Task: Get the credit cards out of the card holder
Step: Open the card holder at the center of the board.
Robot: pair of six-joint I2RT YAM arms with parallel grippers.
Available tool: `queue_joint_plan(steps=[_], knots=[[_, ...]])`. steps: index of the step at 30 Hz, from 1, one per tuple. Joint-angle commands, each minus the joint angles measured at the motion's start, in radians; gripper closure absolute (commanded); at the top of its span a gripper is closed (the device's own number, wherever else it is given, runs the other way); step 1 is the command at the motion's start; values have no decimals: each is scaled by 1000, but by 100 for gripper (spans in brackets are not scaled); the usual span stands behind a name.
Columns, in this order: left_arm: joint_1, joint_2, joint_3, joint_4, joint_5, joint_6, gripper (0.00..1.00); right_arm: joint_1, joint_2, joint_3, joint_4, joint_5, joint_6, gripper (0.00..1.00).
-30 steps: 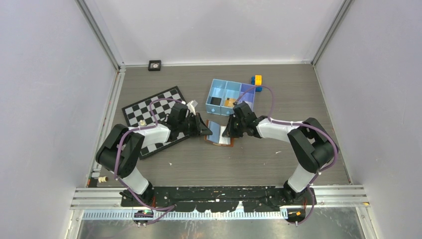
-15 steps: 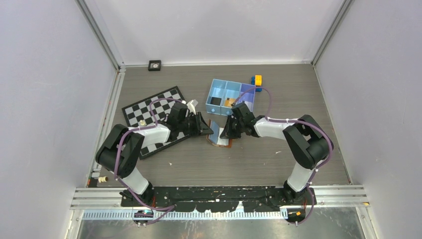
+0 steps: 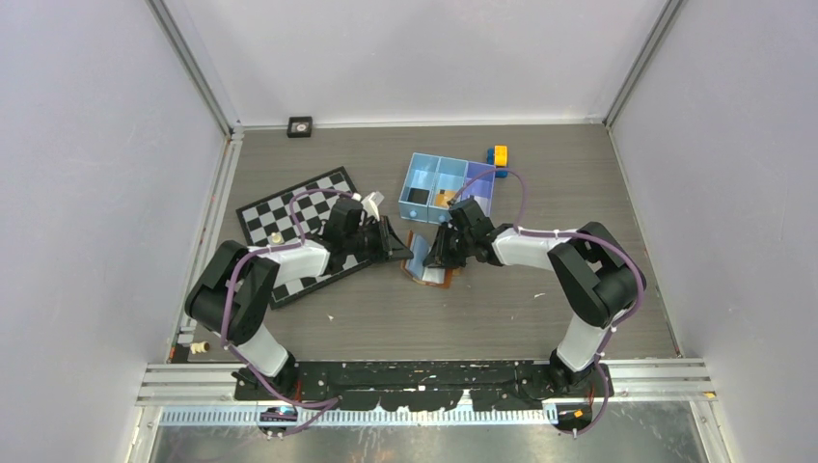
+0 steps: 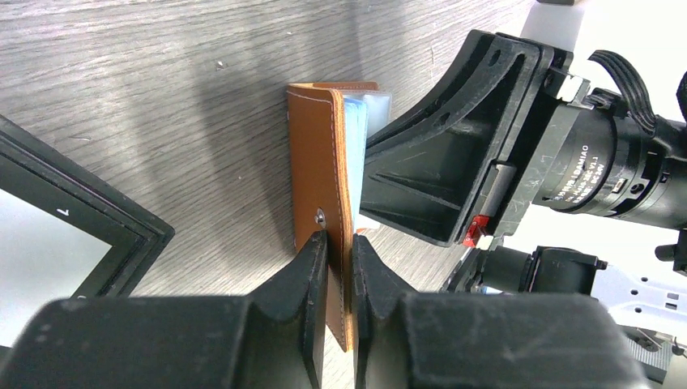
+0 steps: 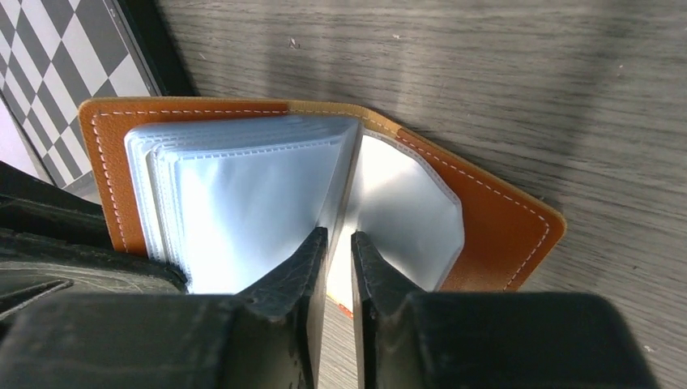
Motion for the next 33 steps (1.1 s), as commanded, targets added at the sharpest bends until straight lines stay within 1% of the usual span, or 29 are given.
queue_joint_plan(steps=[1, 4, 7, 10, 13, 14, 20, 24, 29, 33], knots=[[-5, -28, 5, 53, 37, -8, 90, -4, -16, -11, 55, -10, 19, 73], [-4, -44, -3, 58, 33, -9, 91, -19, -42, -42, 98, -14, 42, 67], [0, -38, -5, 59, 30, -14, 93, -38, -90, -109, 207, -46, 74, 59], [0, -18, -6, 87, 53, -32, 96, -40, -121, -146, 275, -76, 81, 41], [0, -11, -9, 110, 65, -44, 97, -40, -126, -166, 337, -112, 97, 26], [0, -11, -10, 113, 67, -46, 97, -39, -123, -169, 348, -120, 99, 24], [0, 5, -9, 125, 80, -60, 97, -15, -87, -139, 330, -127, 88, 18], [1, 25, -9, 145, 88, -74, 97, -8, -59, -127, 324, -127, 90, 18], [7, 65, -12, 169, 94, -98, 97, -8, -35, -138, 393, -166, 129, 18], [21, 109, -21, 237, 121, -149, 94, -9, -4, -164, 506, -203, 181, 19]])
